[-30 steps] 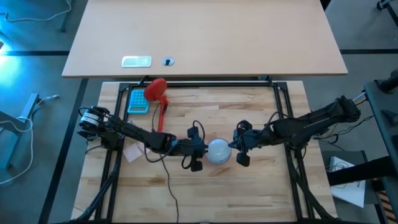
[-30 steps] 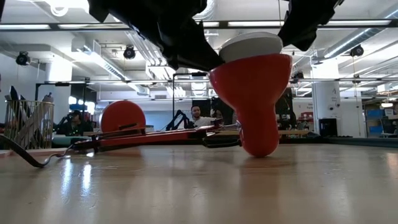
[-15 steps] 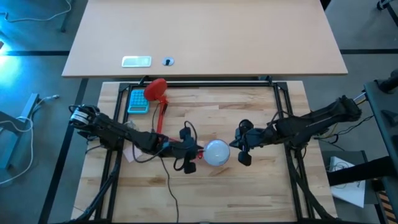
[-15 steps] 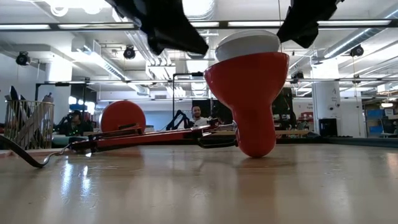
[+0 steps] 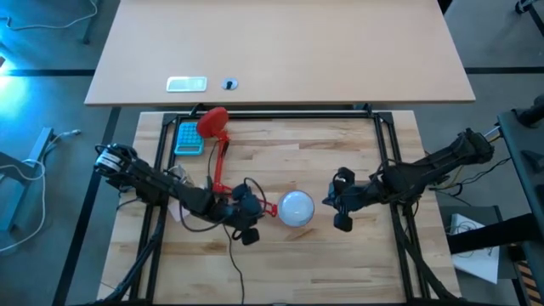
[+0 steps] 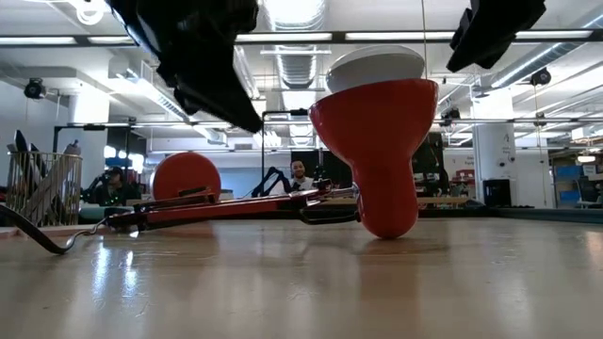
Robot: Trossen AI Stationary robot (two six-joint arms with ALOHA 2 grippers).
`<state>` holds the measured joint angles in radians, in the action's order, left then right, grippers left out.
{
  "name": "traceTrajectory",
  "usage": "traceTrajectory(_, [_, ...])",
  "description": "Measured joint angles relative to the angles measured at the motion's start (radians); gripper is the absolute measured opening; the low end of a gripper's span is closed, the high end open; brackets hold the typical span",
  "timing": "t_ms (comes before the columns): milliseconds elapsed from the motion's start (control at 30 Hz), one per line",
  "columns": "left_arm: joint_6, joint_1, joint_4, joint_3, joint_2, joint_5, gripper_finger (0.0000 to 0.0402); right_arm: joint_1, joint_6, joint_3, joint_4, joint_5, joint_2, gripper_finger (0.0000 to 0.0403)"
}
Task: Screw lightbulb
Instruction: Remove the light bulb from the lamp
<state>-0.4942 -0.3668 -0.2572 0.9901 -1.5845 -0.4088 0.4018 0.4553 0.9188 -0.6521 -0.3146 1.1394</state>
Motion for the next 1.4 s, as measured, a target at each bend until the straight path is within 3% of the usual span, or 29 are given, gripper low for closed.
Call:
traceTrajectory(300, [-0.042,0.044,-0.254,0.000,0.091,0.235,0.0046,0.038,0.108,0.000,-0.091,-0.002,-0.001,0.0002])
traceTrajectory(500, [-0.028,0.073,-0.382,0.001,0.147,0.259,0.0046,0.087,0.142,0.000,-0.099,-0.054,-0.002,0.0032])
traceTrajectory(767, [0.178,0.102,-0.245,0.016,0.127,0.134,0.0046,0.078,0.076,0.001,-0.100,-0.054,-0.033,0.0098])
traceTrajectory(933, [0.157,0.078,-0.233,0.066,0.124,0.080,0.0046,0.061,0.067,0.001,-0.084,-0.056,-0.068,0.0120])
traceTrajectory(1167, [0.119,-0.048,-0.011,0.068,0.101,-0.019,0.0046,0.067,-0.012,0.002,0.038,-0.044,-0.042,0.0105])
traceTrajectory(1400, [0.061,-0.104,0.009,0.062,0.066,-0.170,0.0046,0.067,-0.056,0.002,0.054,-0.072,-0.023,0.0060])
